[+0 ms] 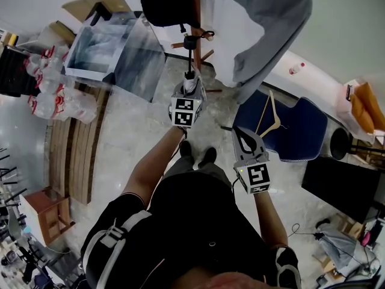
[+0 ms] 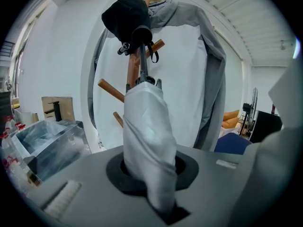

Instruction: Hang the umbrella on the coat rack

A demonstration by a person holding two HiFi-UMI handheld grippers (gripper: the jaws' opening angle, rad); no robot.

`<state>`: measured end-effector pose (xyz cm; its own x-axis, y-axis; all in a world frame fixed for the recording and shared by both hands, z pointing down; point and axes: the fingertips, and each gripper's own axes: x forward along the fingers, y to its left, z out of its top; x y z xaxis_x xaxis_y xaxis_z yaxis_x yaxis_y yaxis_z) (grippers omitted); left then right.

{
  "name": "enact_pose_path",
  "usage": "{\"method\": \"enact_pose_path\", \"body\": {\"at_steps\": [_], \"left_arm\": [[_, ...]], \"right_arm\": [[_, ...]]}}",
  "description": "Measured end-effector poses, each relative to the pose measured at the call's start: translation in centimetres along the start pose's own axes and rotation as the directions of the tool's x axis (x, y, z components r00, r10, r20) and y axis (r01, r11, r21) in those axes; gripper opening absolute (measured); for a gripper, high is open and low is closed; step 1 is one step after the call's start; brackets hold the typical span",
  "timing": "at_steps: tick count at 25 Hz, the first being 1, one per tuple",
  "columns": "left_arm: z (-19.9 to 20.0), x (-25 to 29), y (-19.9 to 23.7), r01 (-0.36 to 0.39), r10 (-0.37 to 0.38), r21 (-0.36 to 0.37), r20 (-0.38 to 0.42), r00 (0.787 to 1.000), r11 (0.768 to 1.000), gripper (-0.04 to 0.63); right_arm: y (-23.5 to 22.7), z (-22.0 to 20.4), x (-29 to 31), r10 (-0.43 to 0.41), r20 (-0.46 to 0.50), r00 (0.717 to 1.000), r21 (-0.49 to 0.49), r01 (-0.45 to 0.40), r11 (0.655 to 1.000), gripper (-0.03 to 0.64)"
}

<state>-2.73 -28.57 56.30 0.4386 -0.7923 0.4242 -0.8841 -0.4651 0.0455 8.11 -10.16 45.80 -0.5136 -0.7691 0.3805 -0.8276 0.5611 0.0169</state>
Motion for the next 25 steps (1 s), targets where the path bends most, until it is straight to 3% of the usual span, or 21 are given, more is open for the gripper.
{"method": "enact_pose_path", "body": {"at_steps": [7,12,25], "left_arm": [[-2.0,1.3,0.6,0.009,-0.011,0.074,0.031,0.999,0.997,0.041],[-2.7,3.0,1.1,0.021,-0.027,0.105,0.060,0.998,0.994,0.041],[-5.3,7.0,2.2,0.041,-0.055,0.128,0.107,0.993,0.991,0.044]], "right_arm": [[0.2,0.2,0.3,0.008,-0.006,1.000,0.001,-0.008,1.000,0.002],[0.6,1.6,1.0,0.011,0.070,0.997,-0.018,-0.010,1.000,0.002],[1.0,-1.0,1.8,-0.009,0.006,1.000,0.030,0.009,1.000,0.002]]}}
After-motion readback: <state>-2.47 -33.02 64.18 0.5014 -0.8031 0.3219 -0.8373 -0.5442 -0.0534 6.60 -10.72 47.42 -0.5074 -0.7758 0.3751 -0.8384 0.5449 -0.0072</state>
